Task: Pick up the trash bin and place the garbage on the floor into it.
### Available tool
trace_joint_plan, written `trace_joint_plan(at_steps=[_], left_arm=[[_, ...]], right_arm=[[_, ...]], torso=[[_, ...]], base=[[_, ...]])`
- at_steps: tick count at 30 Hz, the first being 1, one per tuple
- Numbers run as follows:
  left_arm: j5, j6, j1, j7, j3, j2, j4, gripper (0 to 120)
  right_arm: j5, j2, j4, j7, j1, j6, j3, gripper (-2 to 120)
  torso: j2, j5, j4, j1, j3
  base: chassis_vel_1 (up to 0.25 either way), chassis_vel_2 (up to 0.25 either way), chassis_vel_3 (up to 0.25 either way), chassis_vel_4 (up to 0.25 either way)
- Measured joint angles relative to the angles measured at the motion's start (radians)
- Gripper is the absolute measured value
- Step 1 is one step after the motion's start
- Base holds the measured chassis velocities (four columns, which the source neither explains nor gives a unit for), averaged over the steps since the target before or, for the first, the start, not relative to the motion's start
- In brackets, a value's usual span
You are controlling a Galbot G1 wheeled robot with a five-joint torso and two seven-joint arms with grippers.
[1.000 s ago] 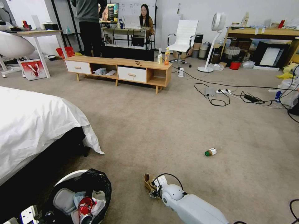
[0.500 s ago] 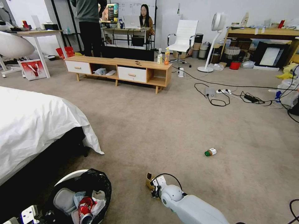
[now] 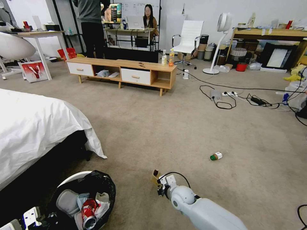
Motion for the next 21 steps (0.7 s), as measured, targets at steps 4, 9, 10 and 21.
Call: trace_joint_plan(at_steps=[4, 9, 10, 21], left_arm=[[-0.005, 0.0, 0.003, -0.002, -0.001, 0.005, -0.009, 1], [-0.024, 0.0, 0.006, -0.012, -0.004, 0.015, -0.026, 1], [-0.024, 0.0, 0.006, -0.012, -0.004, 0.015, -0.026, 1], [-0.13, 0.0, -0.003, -0.069, -0.007, 0.05, -0.082, 1]], right_arm=[[-0.002, -0.035, 0.057, 0.018, 0.0, 0.008, 0.019, 0], [-0.008, -0.091, 0.219, 0.049, 0.017, 0.041, 0.066, 0], [-0.008, -0.091, 0.219, 0.049, 0.017, 0.041, 0.066, 0], [0.123, -0.165, 0.64, 0.093, 0.108, 0.014, 0.146, 0]], torso=[[0.0, -0.0001, -0.0001, 0.0, 0.0], [0.0, 0.0, 0.0, 0.0, 0.0], [0.0, 0.0, 0.0, 0.0, 0.0], [0.0, -0.0005, 0.0001, 0.0, 0.0]], base=[[0.0, 0.0, 0.0, 0.0], [0.0, 0.0, 0.0, 0.0], [0.0, 0.0, 0.0, 0.0], [0.0, 0.0, 0.0, 0.0]])
